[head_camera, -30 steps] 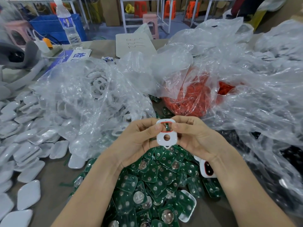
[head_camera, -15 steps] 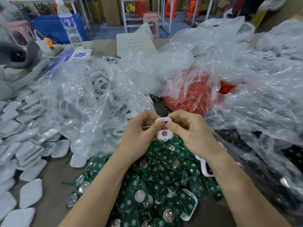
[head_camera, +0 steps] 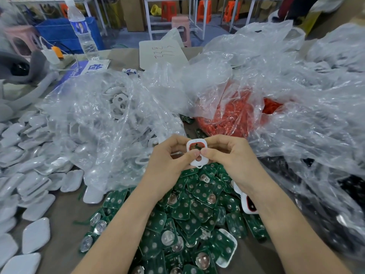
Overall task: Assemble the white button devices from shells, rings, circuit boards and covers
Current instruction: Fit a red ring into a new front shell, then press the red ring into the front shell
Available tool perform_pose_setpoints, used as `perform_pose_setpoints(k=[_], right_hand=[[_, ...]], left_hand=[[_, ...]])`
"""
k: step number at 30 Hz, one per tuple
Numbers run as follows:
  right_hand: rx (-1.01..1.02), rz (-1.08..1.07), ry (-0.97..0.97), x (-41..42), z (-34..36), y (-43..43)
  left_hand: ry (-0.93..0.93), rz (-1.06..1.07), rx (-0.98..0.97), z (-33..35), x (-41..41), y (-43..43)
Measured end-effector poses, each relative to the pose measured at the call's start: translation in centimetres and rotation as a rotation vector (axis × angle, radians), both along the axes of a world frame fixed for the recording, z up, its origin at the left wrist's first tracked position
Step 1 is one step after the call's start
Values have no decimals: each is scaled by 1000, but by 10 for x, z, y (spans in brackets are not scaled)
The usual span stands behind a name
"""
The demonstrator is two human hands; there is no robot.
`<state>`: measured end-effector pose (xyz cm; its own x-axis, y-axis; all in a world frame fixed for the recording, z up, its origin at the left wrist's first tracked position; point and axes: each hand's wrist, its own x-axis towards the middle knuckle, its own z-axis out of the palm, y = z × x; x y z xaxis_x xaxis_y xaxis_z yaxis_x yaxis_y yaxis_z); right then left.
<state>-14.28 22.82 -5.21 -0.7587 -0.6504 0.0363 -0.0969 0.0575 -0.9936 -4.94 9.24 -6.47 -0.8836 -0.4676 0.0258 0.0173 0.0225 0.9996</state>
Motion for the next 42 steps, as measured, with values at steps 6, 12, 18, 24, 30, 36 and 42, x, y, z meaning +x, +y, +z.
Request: perform_pose_setpoints(k=[6, 12, 18, 24, 30, 36, 42], right_hand=[[33, -38, 73, 2, -1, -2], [152, -96, 422, 18, 12, -5], [311, -18, 442, 16, 51, 35], [342, -620, 565, -53, 102, 110], [705, -744, 466, -191, 118, 113], [929, -575, 433, -230, 100, 95], [642, -378, 531, -127, 129, 144]], left_hand=[[-4, 57, -53, 0, -1, 6], [45, -7, 218, -1, -1, 16], [123, 20, 447, 1, -4, 13], [78, -17, 381, 0, -4, 20], [77, -85, 516, 1, -4, 21], [68, -56, 521, -3, -5, 18], [61, -65, 513, -9, -6, 15]])
